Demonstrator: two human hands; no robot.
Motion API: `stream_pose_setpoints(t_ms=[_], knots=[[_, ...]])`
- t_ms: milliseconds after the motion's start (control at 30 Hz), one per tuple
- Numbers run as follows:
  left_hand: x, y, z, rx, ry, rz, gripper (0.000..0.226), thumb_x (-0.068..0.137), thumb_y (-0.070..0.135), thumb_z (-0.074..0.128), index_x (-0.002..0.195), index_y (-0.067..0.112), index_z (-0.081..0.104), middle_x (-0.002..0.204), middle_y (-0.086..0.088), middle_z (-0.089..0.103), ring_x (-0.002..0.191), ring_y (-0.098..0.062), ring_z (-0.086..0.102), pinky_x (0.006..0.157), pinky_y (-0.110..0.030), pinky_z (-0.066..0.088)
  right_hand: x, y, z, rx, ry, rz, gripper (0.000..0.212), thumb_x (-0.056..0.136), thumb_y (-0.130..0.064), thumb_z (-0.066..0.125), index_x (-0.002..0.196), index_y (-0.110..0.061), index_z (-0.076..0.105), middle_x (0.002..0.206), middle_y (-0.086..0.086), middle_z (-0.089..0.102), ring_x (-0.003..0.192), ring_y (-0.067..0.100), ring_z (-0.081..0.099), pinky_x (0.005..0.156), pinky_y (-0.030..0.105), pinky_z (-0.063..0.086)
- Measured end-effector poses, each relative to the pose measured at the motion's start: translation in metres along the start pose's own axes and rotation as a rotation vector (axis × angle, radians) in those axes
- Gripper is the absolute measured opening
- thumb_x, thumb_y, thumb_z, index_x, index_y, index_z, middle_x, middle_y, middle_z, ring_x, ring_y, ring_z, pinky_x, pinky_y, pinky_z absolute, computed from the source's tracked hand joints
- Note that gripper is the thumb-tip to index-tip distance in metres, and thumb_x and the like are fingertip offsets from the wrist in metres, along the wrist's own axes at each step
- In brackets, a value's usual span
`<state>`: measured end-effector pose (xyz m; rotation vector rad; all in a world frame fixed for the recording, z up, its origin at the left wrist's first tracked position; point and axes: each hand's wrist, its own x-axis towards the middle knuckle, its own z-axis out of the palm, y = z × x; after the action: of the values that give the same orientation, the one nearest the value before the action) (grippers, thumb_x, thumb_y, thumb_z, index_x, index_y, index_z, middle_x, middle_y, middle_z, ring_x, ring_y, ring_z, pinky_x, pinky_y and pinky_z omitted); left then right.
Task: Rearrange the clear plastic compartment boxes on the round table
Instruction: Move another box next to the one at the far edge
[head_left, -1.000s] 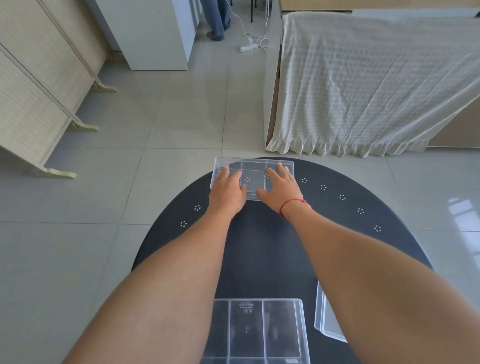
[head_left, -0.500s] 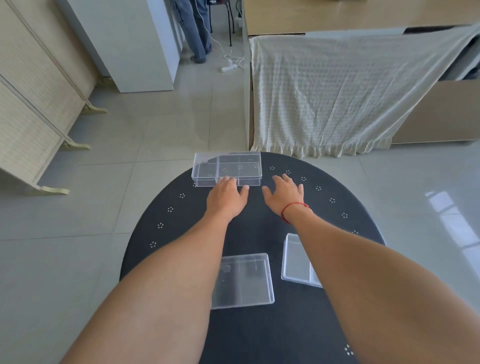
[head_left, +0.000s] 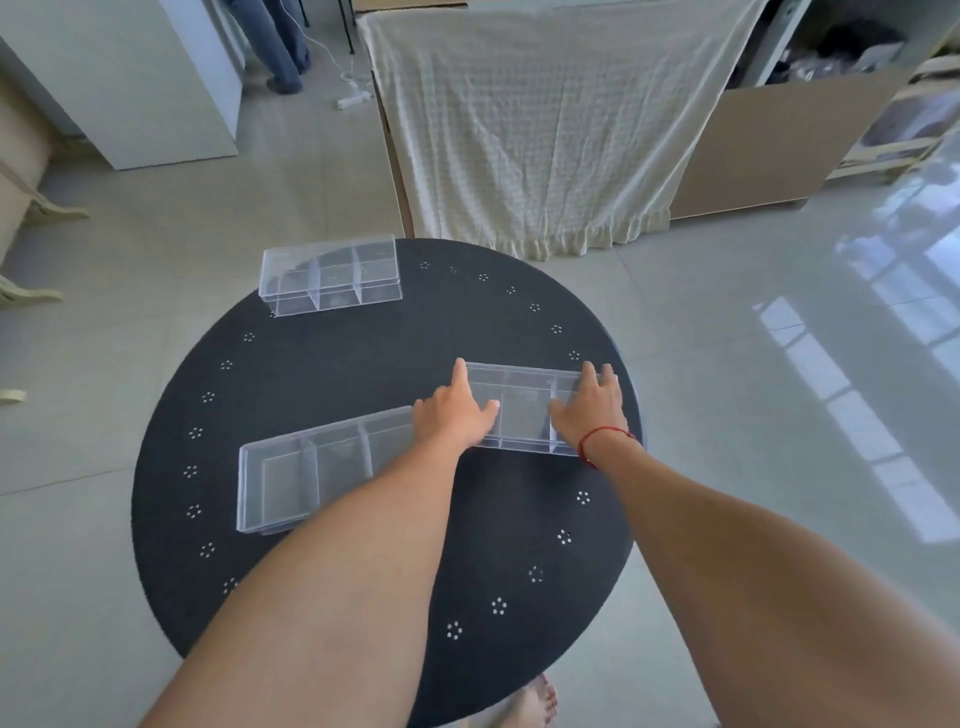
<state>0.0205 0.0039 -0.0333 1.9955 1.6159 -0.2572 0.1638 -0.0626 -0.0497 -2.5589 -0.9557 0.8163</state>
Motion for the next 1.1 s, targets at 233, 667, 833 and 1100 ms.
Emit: stream_pose_setpoints(t_ms=[233,667,833,1100], knots=[[0.003,0.004,0.004,-0.189,-0.001,-0.018,0.073,0.095,0.044,0.05,0.155,0.024,0.011,0.149,-0.009,0.042,0.13,-0.034,0.048,0.099,-0.043,0.044,-0.005,0.001,-0.002,0.199,0.011,0.246,0.071,0.088,-0.047,0.056,0.147,-0.02,0.027,0.145,0.017,0.039,0.129,0.041,0.046,0.103,0.048,0.041],[0.029,-0.062,-0.093,-0.478,0.26,-0.081,0.062,0.088,0.037,0.066,0.143,0.028,0.04,0.145,-0.007,0.046,0.127,-0.03,0.05,0.094,-0.039,0.046,-0.005,-0.124,-0.006,0.238,-0.022,0.04,0.064,0.09,-0.035,0.054,0.146,-0.018,0.026,0.143,0.016,0.039,0.127,0.04,0.047,0.099,0.045,0.042],[0.031,-0.133,-0.113,-0.512,0.375,-0.207,0.054,0.088,0.034,0.067,0.137,0.023,0.048,0.142,-0.007,0.05,0.124,-0.03,0.054,0.094,-0.039,0.047,-0.018,-0.18,0.039,0.226,-0.198,-0.079,0.071,0.086,-0.036,0.06,0.146,-0.02,0.026,0.14,0.014,0.04,0.124,0.039,0.05,0.1,0.047,0.047],[0.023,-0.193,-0.085,-0.577,0.259,-0.258,0.071,0.084,0.04,0.069,0.147,0.026,0.038,0.147,-0.01,0.038,0.13,-0.027,0.047,0.1,-0.036,0.042,-0.027,-0.199,0.099,0.082,-0.31,-0.16,0.07,0.087,-0.025,0.057,0.148,-0.023,0.025,0.143,0.014,0.037,0.12,0.038,0.052,0.1,0.049,0.048]])
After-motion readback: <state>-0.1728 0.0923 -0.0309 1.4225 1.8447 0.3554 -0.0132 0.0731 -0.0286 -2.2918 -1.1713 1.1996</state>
